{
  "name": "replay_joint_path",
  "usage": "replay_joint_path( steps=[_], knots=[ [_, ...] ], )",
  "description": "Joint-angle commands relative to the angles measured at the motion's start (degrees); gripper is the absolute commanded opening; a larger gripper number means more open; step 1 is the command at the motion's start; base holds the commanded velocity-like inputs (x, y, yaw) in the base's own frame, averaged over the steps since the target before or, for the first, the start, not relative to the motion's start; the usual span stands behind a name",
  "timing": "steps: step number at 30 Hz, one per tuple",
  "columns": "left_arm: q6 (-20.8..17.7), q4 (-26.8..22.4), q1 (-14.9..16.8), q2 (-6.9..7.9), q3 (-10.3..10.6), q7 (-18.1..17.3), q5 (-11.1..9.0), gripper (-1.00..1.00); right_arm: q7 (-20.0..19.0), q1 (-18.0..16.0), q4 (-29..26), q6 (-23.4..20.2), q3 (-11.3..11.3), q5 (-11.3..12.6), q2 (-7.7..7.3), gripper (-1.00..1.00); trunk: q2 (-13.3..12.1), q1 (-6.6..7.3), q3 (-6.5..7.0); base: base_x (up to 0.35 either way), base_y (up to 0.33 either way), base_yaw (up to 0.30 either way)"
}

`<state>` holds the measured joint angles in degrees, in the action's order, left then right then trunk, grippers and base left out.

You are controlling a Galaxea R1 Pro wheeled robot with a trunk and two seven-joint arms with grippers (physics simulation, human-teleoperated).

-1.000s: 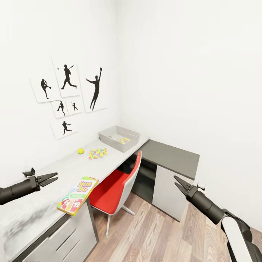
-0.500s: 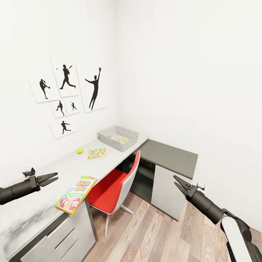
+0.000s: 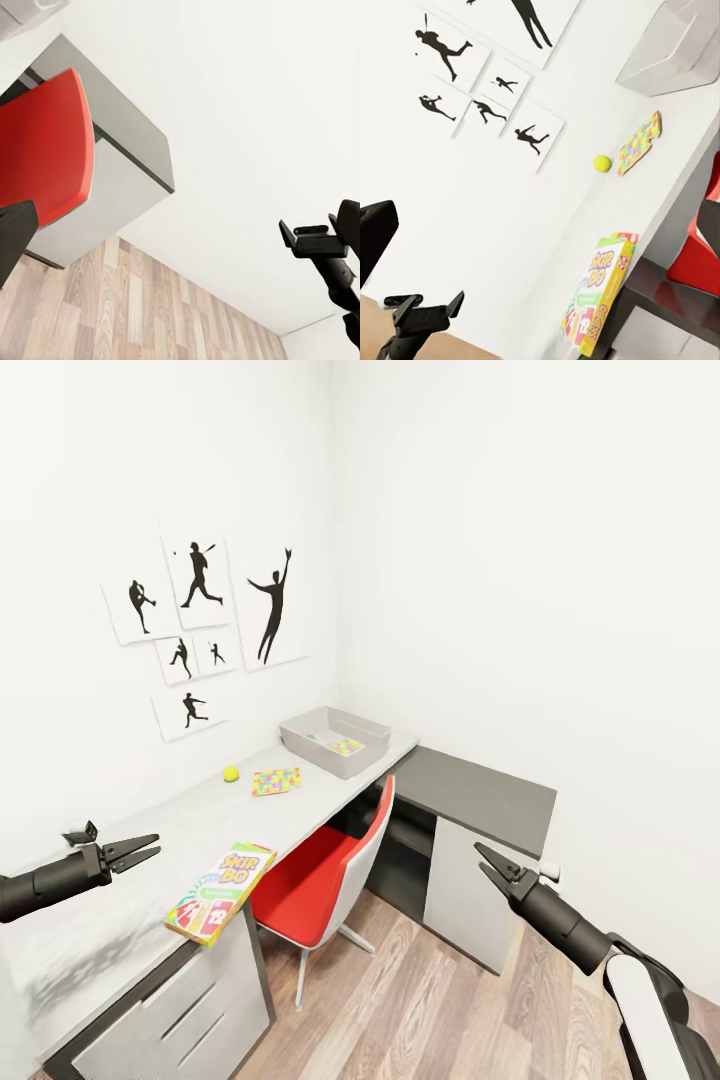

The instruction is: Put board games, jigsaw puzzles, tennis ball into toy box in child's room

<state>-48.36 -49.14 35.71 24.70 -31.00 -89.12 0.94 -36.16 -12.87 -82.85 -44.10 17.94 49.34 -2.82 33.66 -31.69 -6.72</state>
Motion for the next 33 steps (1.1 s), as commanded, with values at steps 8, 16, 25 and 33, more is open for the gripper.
replay_joint_path(
  steps=[8,16,25,33],
  knots=[
    [-0.64,0.01,0.06,-0.01,-0.02,-0.27,0.11,1.0,0.12,-0.05,-0.02,-0.37,0.08,0.14,0.01,1.0,0.09,-0.02,-0.03,0.0,0.0,0.029],
    [-0.66,0.01,0.06,0.05,-0.02,-0.28,0.11,1.0,0.33,-0.05,0.0,0.49,0.0,0.14,-0.13,1.0,0.09,-0.02,-0.03,0.0,-0.028,0.0],
    [-0.68,0.01,0.06,0.23,-0.11,-0.35,0.11,1.0,7.41,-0.38,0.07,0.59,-1.53,-0.91,-1.1,1.0,0.09,-0.02,-0.03,0.0,-0.218,0.0],
    [-0.68,0.01,0.06,0.26,-0.13,-0.36,0.11,1.0,8.45,-0.39,-0.17,0.85,-2.52,-1.12,-0.31,1.0,0.09,-0.02,-0.03,0.0,-0.245,0.0]
  ],
)
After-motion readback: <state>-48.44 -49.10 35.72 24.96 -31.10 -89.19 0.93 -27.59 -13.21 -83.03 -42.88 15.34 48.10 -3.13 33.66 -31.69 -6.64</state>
